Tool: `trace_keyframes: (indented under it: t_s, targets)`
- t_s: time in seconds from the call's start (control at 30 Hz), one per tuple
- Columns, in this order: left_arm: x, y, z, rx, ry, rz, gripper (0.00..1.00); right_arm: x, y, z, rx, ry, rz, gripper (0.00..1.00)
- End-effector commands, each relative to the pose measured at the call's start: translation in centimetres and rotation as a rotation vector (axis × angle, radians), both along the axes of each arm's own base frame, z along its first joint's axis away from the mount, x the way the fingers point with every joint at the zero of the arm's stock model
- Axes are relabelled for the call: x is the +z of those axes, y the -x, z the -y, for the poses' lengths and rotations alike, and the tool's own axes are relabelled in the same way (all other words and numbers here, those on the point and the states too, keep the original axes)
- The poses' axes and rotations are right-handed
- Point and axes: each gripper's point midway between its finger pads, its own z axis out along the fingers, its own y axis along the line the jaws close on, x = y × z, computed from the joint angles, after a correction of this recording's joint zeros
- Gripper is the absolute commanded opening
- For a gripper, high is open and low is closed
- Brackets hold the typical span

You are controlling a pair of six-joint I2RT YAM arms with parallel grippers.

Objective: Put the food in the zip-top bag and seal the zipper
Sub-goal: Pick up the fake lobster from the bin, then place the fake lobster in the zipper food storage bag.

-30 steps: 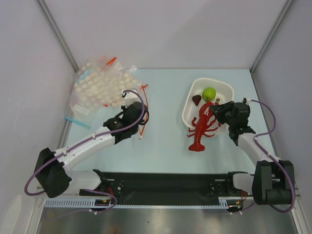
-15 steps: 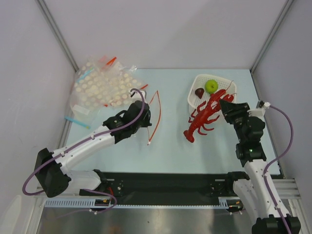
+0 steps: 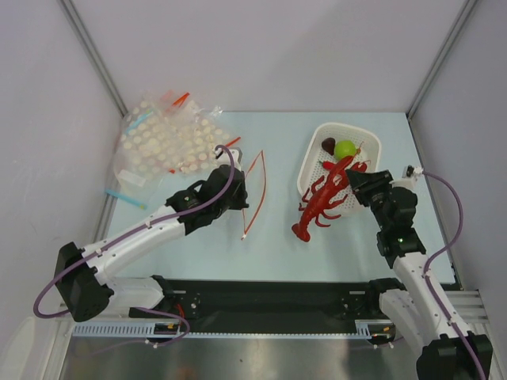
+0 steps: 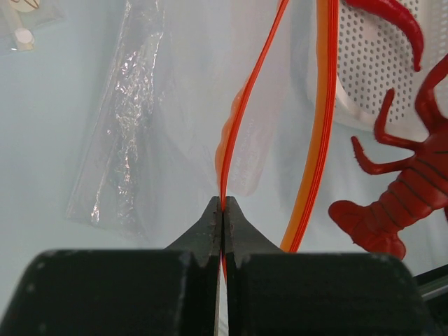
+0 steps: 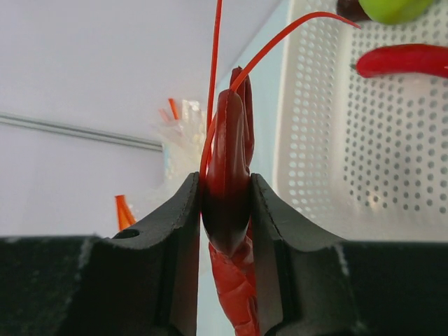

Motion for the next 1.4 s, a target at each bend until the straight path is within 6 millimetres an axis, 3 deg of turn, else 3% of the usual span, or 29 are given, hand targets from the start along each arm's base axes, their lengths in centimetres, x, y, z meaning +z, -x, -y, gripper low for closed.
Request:
trace_keyframes:
  t_s: [0.0, 0.17, 0.37, 0.67, 0.93, 1.37]
  targets:
    - [2.1, -0.4, 0.7, 0.005, 0.058, 0.039, 0.0, 1.6, 0.0, -1.3, 0.055, -0.052, 0.069, 0.0]
    - [1.5, -0.2, 1.6, -0.029, 0.058, 0.005, 0.0, 4.3, 1.2, -1.7, 0.082, -0.052, 0.185, 0.0]
    - [1.0, -0.2, 2.4, -0.049, 0.07, -0.015, 0.0, 8.2, 4.0, -0.8, 0.042, -0.05, 0.32, 0.0]
    - [-0.6, 1.6, 6.4, -0.124, 0.074, -0.057, 0.0, 11.5, 7.2, 0.4, -0.027, -0.044, 0.453, 0.0]
    - [-1.1, 2.4, 8.3, -0.15, 0.043, -0.059, 0.0, 12.1, 7.8, -0.3, 0.007, -0.058, 0.473, 0.0]
    - [-1.0, 3.2, 9.8, -0.16, 0.062, -0.052, 0.0, 11.1, 6.8, -1.6, 0.01, -0.093, 0.394, 0.0]
